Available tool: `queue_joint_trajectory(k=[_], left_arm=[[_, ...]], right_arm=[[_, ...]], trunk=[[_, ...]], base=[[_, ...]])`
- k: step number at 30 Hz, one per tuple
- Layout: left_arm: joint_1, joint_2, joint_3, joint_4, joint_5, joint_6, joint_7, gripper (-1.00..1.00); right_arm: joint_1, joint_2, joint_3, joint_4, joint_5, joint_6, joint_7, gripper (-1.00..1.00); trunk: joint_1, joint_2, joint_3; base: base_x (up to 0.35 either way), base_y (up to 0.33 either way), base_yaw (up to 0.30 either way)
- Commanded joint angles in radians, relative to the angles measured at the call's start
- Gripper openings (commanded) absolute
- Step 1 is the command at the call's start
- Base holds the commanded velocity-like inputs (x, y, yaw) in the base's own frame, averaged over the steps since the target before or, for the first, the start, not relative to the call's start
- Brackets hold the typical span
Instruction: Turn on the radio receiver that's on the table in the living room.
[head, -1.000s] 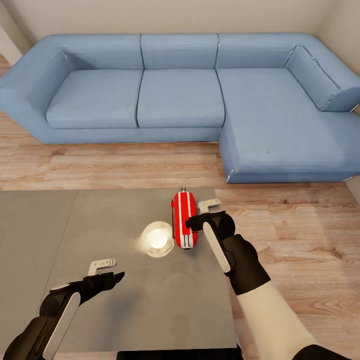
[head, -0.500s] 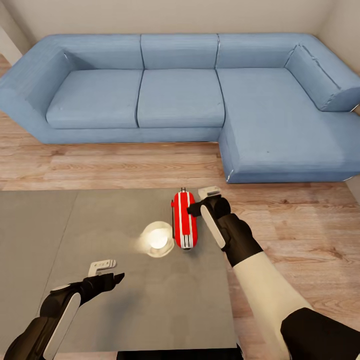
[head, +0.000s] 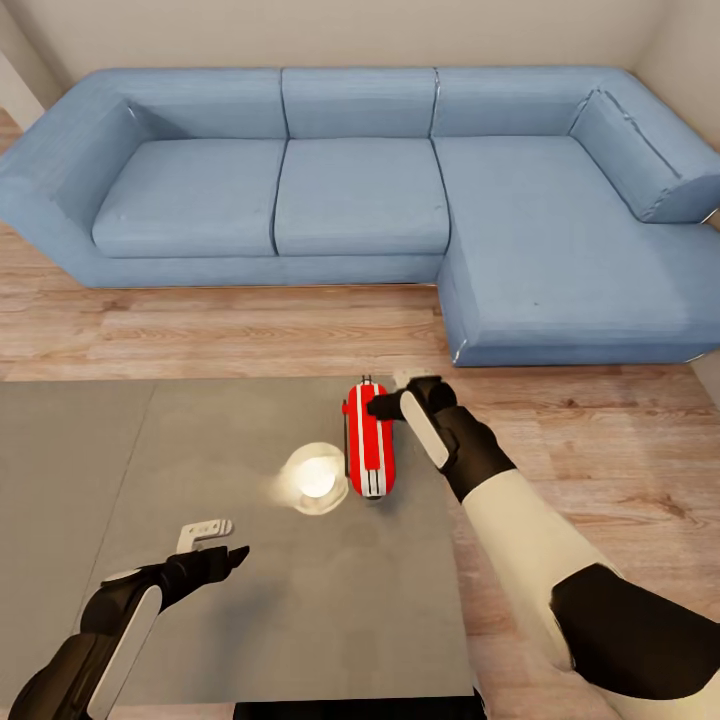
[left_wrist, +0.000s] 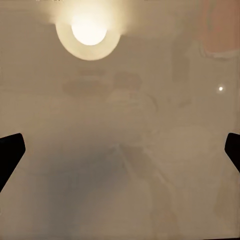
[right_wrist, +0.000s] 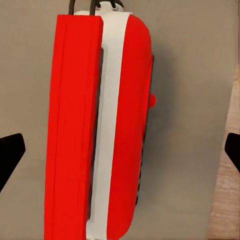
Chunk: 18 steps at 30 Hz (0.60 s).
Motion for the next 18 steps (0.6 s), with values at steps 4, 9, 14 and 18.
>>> queue_joint_trajectory(k=[4, 9, 14, 18], left_arm=[[0.000, 0.000, 0.000, 0.000, 0.000, 0.000, 0.000, 1.00], [-0.001, 0.000, 0.000, 0.000, 0.001, -0.001, 0.000, 1.00], [-0.001, 0.000, 0.000, 0.001, 0.000, -0.001, 0.000, 1.00], [-0.003, 0.000, 0.000, 0.012, 0.001, 0.001, 0.000, 1.00]], right_arm=[[-0.033, 0.000, 0.000, 0.044, -0.005, -0.014, 0.000, 1.00], [-0.046, 0.000, 0.000, 0.058, -0.006, -0.020, 0.000, 1.00], [-0.047, 0.000, 0.001, 0.054, -0.006, -0.020, 0.004, 1.00], [-0.047, 0.000, 0.002, 0.047, -0.005, -0.012, 0.001, 1.00]], trunk=[[0.000, 0.000, 0.000], [0.000, 0.000, 0.000], [0.000, 0.000, 0.000], [0.000, 0.000, 0.000]], base=[[0.000, 0.000, 0.000], [0.000, 0.000, 0.000], [0.000, 0.000, 0.000], [0.000, 0.000, 0.000]])
